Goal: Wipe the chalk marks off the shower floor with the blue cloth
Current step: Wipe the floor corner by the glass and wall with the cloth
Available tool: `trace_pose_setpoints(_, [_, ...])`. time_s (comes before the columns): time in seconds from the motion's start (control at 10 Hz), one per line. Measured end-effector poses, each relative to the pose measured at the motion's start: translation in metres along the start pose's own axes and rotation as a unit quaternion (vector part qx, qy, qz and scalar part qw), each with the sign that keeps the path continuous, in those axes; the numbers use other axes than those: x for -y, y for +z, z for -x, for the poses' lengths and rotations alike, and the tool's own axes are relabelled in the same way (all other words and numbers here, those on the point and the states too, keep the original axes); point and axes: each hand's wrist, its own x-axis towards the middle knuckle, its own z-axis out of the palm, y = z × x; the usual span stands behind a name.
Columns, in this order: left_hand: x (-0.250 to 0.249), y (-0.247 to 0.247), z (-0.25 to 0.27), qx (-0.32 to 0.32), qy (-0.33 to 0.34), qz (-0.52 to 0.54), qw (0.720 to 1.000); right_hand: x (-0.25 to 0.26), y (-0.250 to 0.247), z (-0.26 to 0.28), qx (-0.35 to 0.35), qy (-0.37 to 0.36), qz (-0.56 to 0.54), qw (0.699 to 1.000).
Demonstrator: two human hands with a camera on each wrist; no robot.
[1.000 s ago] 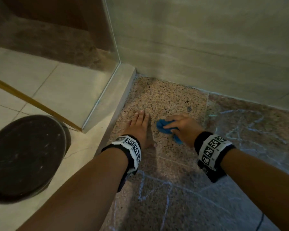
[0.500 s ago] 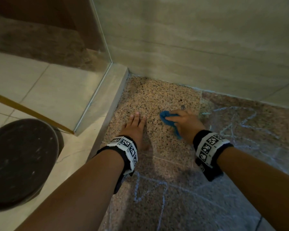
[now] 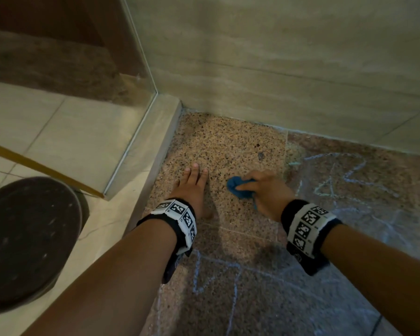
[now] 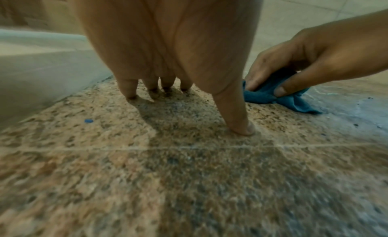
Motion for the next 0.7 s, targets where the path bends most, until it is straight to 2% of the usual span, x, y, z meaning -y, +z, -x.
trace_pose_setpoints(0.1, [0.000,0.000,0.000,0.003,-0.003,0.002,1.000,-0.006,0.000,0.004,-0.006,-0.020,-0.036,0.999])
trace_pose_setpoints(0.2, [-0.001,-0.002,0.002,0.007,-0.003,0.005,1.000,-0.020,-0.009,0.007,-0.074,0.039,-0.036,0.996])
trace_pose_setpoints(0.3, [-0.002,-0.004,0.002,0.020,-0.003,-0.002,1.000,-0.037,-0.010,0.008,-0.074,0.078,0.005,0.994])
trace_pose_setpoints(0.4, [-0.003,-0.003,0.005,0.010,-0.002,0.013,1.000,-0.038,-0.008,0.017,-0.013,0.002,0.036,0.999])
trace_pose_setpoints(0.5, [-0.010,0.001,0.007,0.001,0.015,0.014,1.000,-0.020,0.002,0.032,0.040,0.000,0.022,0.999])
trace_pose_setpoints(0.6, [-0.020,0.005,0.005,0.010,0.026,0.004,1.000,-0.014,0.000,0.042,0.043,-0.015,-0.047,0.998])
trace_pose_setpoints(0.7, [-0.022,0.007,0.003,0.026,0.029,0.004,0.999,-0.026,-0.008,0.037,0.017,0.027,-0.060,0.998])
